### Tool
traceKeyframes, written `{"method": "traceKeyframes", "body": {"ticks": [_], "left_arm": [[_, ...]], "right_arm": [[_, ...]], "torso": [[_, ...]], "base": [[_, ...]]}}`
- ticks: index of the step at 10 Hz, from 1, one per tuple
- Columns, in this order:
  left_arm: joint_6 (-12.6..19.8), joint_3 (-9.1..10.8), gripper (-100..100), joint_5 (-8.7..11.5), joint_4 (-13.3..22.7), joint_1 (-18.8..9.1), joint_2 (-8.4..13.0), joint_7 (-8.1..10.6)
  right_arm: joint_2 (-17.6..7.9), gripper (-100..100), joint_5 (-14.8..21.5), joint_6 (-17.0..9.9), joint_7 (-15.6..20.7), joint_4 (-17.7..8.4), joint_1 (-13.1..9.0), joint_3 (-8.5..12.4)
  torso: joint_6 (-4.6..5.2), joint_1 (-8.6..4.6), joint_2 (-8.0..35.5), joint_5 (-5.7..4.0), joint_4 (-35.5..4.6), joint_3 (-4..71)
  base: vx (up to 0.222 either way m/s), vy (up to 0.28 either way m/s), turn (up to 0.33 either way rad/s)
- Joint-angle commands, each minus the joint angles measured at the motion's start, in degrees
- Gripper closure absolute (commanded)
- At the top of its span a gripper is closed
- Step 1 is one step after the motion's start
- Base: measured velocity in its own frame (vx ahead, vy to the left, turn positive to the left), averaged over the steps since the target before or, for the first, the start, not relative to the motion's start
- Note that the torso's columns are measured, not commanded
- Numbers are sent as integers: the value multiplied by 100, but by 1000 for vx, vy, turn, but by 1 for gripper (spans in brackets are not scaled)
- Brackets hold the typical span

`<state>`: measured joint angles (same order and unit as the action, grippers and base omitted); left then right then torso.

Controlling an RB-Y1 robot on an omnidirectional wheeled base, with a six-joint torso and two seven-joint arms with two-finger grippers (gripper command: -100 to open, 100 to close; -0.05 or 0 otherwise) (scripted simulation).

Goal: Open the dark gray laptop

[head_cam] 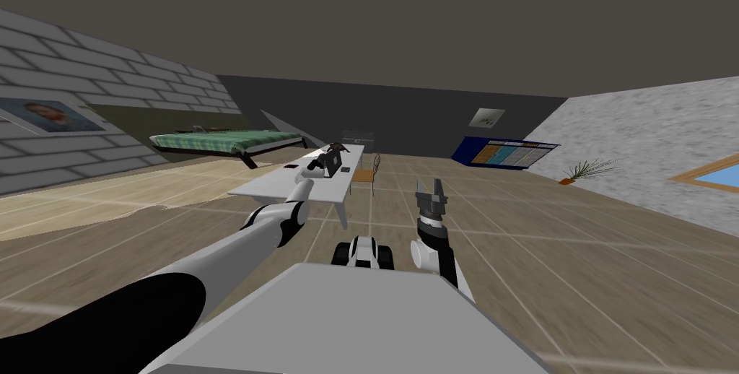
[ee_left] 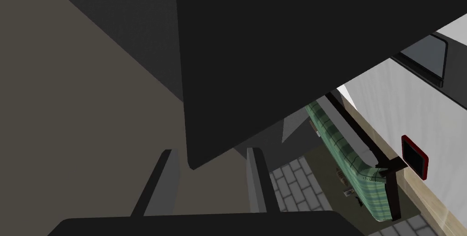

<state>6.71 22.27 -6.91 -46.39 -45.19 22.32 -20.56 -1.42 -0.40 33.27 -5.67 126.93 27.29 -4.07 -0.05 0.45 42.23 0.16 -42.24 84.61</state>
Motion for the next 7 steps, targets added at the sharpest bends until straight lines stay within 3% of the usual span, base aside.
{"method": "traceKeyframes", "body": {"ticks": [1, 4, 5, 6, 7], "left_arm": [[272, 145, 100, 265, 105, -161, -84, 287], [585, 308, 100, 577, 203, -348, -188, 597], [529, 245, 100, 538, 87, -322, -169, 523], [607, 343, 100, 738, 154, -343, -265, 732], [639, 391, 100, 830, 190, -343, -317, 825]], "right_arm": [[-1, 0, 0, 0, 0, 0, 0, 1], [0, 0, 0, 0, 0, 0, 0, 0], [0, 0, 0, 0, 0, 0, 0, 0], [0, 0, 0, 0, 0, 0, 0, 0], [0, 0, 0, 0, 0, 0, 0, 0]], "torso": [[-10, 23, -1, 10, 4, 1], [-21, -5, -24, 9, 25, 16], [-22, -1, -22, 12, 27, 16], [-11, -34, -22, 2, 25, 15], [4, -33, -17, -1, 22, 11]], "base": [[-38, 173, 0], [-18, 158, 0], [-15, 73, 1], [-15, 103, 20], [-2, 197, -2]]}}
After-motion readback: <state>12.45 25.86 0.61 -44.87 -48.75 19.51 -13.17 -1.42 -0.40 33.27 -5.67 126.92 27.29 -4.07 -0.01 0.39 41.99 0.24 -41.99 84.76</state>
